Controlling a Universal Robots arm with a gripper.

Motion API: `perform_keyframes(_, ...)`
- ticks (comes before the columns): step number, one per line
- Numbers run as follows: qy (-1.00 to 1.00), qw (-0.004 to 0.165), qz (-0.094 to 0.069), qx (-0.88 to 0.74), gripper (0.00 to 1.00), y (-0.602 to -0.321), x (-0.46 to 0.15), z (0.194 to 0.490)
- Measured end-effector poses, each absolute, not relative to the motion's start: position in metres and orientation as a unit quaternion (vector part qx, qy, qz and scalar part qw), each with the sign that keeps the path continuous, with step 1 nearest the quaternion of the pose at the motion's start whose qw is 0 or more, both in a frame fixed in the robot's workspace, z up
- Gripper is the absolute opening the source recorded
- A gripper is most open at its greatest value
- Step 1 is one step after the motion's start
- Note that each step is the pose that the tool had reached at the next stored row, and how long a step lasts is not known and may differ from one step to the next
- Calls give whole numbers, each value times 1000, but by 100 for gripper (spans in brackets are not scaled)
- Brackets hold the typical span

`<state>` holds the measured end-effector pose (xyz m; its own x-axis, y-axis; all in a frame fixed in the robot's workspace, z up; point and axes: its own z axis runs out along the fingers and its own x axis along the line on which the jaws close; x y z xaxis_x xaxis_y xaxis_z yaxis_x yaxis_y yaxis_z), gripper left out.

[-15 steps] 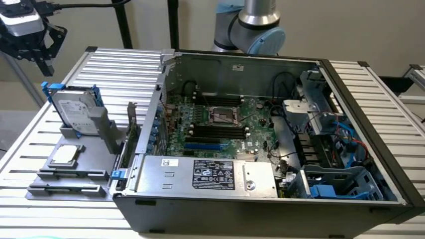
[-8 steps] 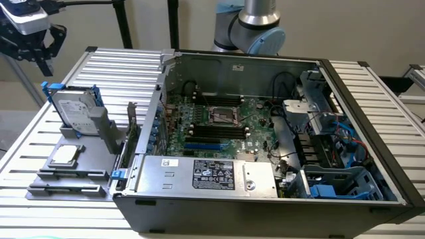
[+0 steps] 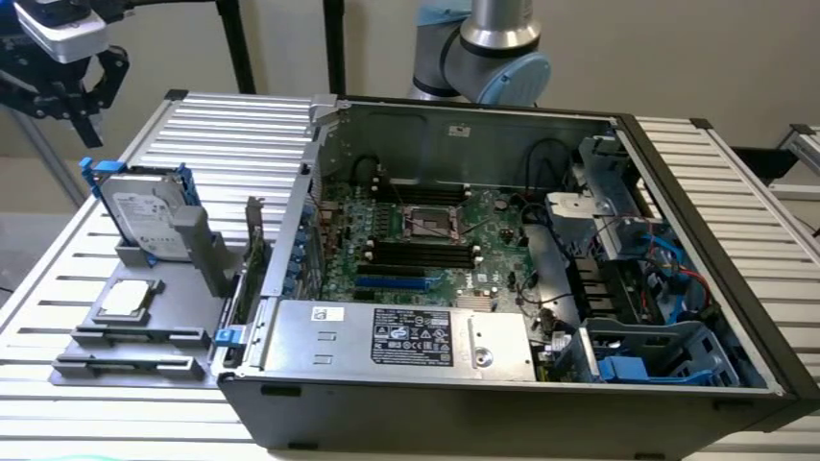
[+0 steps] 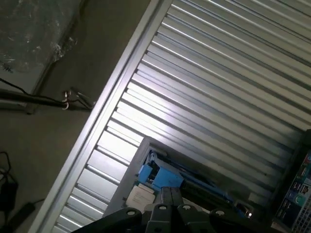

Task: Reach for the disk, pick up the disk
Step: 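Pick up the disk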

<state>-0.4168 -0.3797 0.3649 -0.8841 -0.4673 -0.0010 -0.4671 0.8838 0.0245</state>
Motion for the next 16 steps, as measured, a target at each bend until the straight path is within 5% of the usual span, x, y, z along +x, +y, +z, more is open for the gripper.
perform_keyframes(16,-929,3,-11,369,11,-380,-416,365)
